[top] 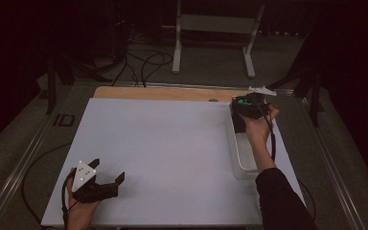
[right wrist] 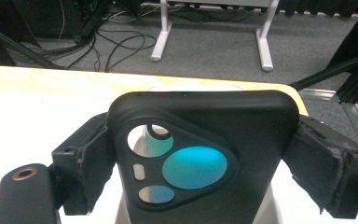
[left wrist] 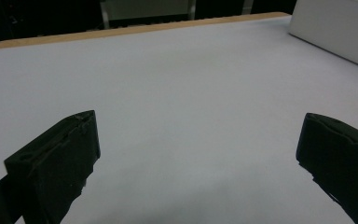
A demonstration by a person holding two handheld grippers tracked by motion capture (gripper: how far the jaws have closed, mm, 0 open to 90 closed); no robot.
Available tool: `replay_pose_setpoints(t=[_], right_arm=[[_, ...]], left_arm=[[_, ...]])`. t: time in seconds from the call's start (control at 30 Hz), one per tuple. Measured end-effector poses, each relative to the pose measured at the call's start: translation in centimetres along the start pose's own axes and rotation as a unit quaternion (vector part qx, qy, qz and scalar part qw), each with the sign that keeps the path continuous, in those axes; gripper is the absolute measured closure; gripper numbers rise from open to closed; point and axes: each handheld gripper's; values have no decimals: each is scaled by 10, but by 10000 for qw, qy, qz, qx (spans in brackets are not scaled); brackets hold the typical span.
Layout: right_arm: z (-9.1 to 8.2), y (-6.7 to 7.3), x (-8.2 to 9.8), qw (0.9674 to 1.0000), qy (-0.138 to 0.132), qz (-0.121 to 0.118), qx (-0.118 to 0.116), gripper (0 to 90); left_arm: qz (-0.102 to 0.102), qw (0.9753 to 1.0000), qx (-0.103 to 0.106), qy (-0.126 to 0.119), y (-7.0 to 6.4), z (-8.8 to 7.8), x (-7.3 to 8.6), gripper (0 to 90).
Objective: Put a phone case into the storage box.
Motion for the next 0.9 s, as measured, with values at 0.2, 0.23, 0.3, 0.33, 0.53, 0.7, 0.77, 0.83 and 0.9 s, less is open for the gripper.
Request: replay_pose_setpoints(t=[0.2,0.23,0.3,0.33,0.53,0.7,0.77,0.83,0.9], right_arm=[[9,-1,-1,10000,-40,58,-14,133],[10,-1,-1,10000,-52,68,-4,133],[12,-1,-2,10000,-58,40,-35,132],[13,0,-2,10000,-51,9,-38,131],[18,1,-6,9999,66,-75,-90,128],[21,0,-7,9999,65,-65,-116,119],[23,-1,-7,9997,89,29,-235,93],[24,-3,-7,9994,120,77,-307,80],[23,-4,-7,9995,90,95,-302,80]], left_arm=[[-47,10000,-1,7,0,-1,1,0],[-54,10000,2,0,0,-1,1,0],[-49,10000,10,4,-1,-2,1,0],[-55,10000,16,3,0,-2,1,0],[-54,10000,15,16,0,-2,2,1],[-74,10000,13,6,0,-2,2,1],[-87,10000,7,-3,1,-3,2,2],[-75,10000,0,-6,0,-3,2,3],[-71,10000,-1,-9,0,-3,2,2]])
Point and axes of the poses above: each handheld gripper's, and its own axes: z roughly forward along the jaws, x roughly out of its underside, y roughly to its left, and after that the axes turned 7 degrees about y, right-handed
